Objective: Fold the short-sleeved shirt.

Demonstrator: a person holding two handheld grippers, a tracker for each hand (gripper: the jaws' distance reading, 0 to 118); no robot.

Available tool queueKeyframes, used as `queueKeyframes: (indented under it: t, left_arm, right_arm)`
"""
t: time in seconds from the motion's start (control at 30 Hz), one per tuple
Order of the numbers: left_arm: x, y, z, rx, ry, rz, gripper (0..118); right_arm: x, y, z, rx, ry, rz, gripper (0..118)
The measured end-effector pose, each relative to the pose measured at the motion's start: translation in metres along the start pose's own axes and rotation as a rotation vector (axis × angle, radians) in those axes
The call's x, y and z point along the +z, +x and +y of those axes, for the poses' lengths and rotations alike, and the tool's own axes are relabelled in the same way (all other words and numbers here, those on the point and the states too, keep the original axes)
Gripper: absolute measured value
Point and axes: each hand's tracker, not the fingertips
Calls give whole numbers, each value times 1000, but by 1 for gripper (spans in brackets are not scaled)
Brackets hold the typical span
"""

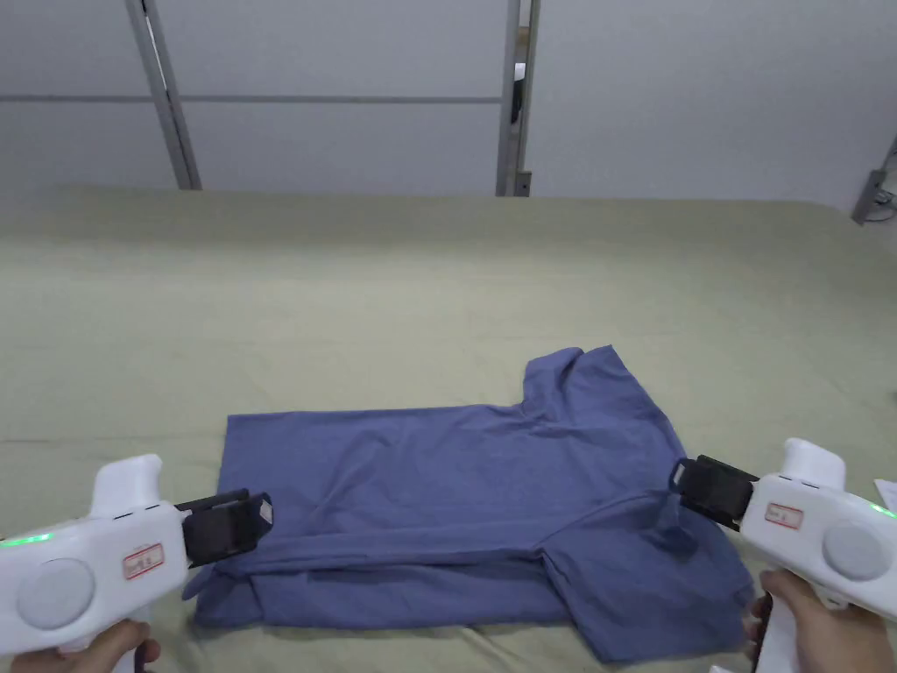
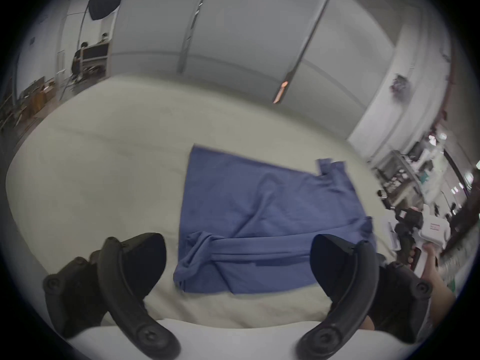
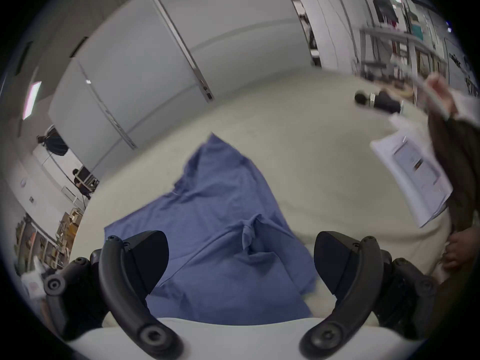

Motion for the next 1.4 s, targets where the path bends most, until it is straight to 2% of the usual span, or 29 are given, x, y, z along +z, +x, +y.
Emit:
queueKeyframes:
  t: [0.03,0.07,0.1,0.13,0.17,0.2,0.23,0.27,0.3,0.37,0.4,0.43,0.47,0.57,0.63,0.73,0.87,0.9,0.93,0.97,1.0,1.03,1.1,1.13,1.23,1.27,1.4]
  left_arm:
    - [22,8,0,-52,49,-18,101]
    - [38,5,5,-115,127,28,86]
    - [56,12,5,-166,177,68,55]
    - [76,20,3,-226,239,102,19]
    - [93,25,0,-275,275,130,0]
    - [105,28,-2,-308,304,172,0]
    - [119,33,-7,-323,325,215,0]
    - [128,33,-12,-323,333,196,0]
    - [135,32,-18,-314,321,178,0]
    - [137,14,-28,-222,309,153,0]
    - [134,7,-32,-231,300,161,0]
    - [130,1,-36,-227,269,199,0]
    - [124,8,-43,-263,233,253,0]
    - [111,-2,-53,-242,194,229,0]
    - [97,-13,-57,-212,117,231,0]
    - [77,-16,-72,-206,125,219,0]
    - [30,-34,-87,-110,-12,163,0]
    - [19,-33,-89,-141,-38,183,0]
    - [6,-33,-91,-164,-73,208,3]
    - [-6,-34,-92,-168,-83,239,30]
    - [-6,-22,-93,-165,-78,257,100]
    - [-16,-25,-91,-148,-94,247,118]
    - [-31,-39,-91,-69,-108,273,118]
    - [-43,-47,-84,-26,-116,176,118]
    - [-67,-61,-66,-18,-167,230,118]
    - [-82,-64,-83,-21,-174,249,118]
    - [-100,-62,-87,-36,-246,233,118]
  right_arm:
    - [2,5,-9,40,32,4,114]
    - [27,3,-9,80,70,25,110]
    - [50,1,-11,118,112,40,91]
    - [77,-2,-16,157,180,53,59]
    - [121,-21,-21,208,254,65,22]
    - [144,-26,-30,249,313,39,12]
    - [165,-32,-41,271,373,-2,7]
    - [184,-35,-53,288,428,-55,7]
    - [153,1,-64,249,376,-36,7]
    - [154,15,-73,213,354,-12,7]
    - [152,20,-75,195,355,-19,7]
    - [181,-2,-79,245,422,-31,7]
    - [181,-2,-81,252,413,-28,7]
    - [182,-13,-78,317,402,-26,7]
    - [183,-18,-80,308,392,-1,7]
    - [178,-24,-77,299,377,22,7]
    - [172,-33,-79,297,346,58,7]
    - [172,-36,-81,305,341,64,7]
    - [172,-39,-83,318,338,68,7]
    - [170,-41,-79,327,331,74,7]
    - [170,-43,-80,331,325,80,7]
    - [170,-44,-81,329,318,89,7]
    - [167,-44,-79,325,304,96,7]
    - [167,-45,-80,323,302,95,7]
    - [165,-44,-79,313,287,98,7]
    - [164,-44,-80,313,283,99,7]
    - [159,-43,-83,310,262,89,7]
